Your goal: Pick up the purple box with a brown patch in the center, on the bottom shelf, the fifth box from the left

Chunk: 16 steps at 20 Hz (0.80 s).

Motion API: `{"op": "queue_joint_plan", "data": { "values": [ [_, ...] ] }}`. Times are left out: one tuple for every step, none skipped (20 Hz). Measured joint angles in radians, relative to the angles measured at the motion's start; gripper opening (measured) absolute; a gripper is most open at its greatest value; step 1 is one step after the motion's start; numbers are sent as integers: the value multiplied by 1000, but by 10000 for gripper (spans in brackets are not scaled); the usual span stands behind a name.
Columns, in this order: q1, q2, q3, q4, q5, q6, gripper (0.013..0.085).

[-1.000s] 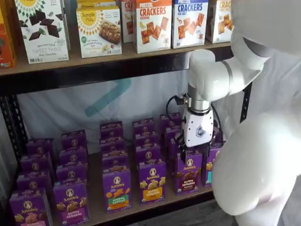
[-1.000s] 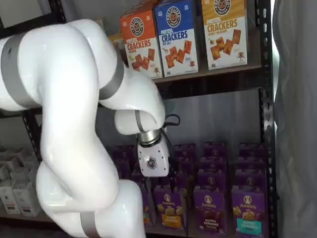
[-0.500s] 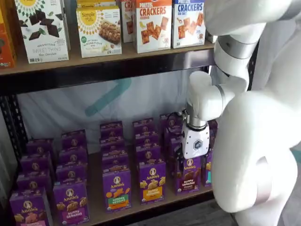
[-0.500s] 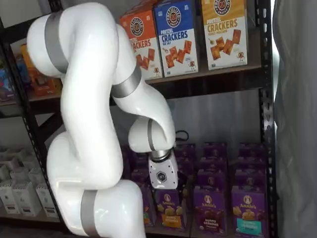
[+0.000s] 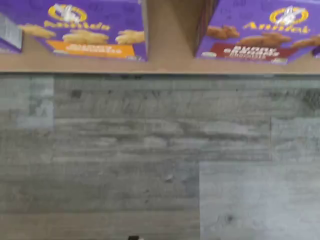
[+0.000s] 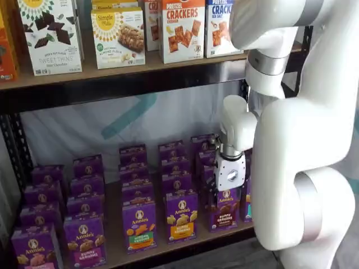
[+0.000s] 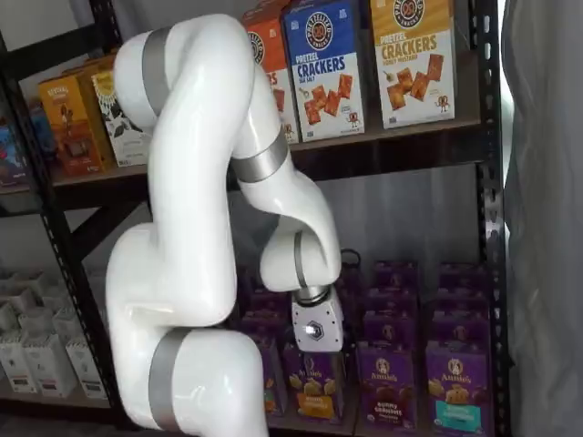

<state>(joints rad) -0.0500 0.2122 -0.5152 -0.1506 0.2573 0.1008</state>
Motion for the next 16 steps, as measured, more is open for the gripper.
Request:
{"op": "queue_joint_plan", "data": {
  "values": [
    [-4, 24, -20, -5, -8, 2, 850],
    [-9, 55, -47, -18, -15, 9, 850],
    [-14, 86, -76, -32, -20, 17, 850],
    [-18, 110, -99, -39, -24, 20, 850],
    [-23, 138, -128, -44, -29, 20, 850],
    [-28, 165, -158, -46, -27, 17, 850],
    [-33, 183, -179, -55, -25, 21, 850],
    [-38, 201, -200, -62, -27, 22, 850],
    [-44, 218, -218, -70, -34, 25, 850],
    [-50, 234, -235, -77, -40, 26, 850],
    [-55, 249, -252, -76, -43, 20, 850],
    [-60, 263, -269, -74, -42, 13, 850],
    [-65, 277, -287, -76, -38, 10, 850],
    [-73, 294, -311, -89, -30, 14, 850],
    [-80, 309, -330, -96, -26, 14, 850],
    [-84, 321, -344, -91, -26, 5, 850]
  ]
}}
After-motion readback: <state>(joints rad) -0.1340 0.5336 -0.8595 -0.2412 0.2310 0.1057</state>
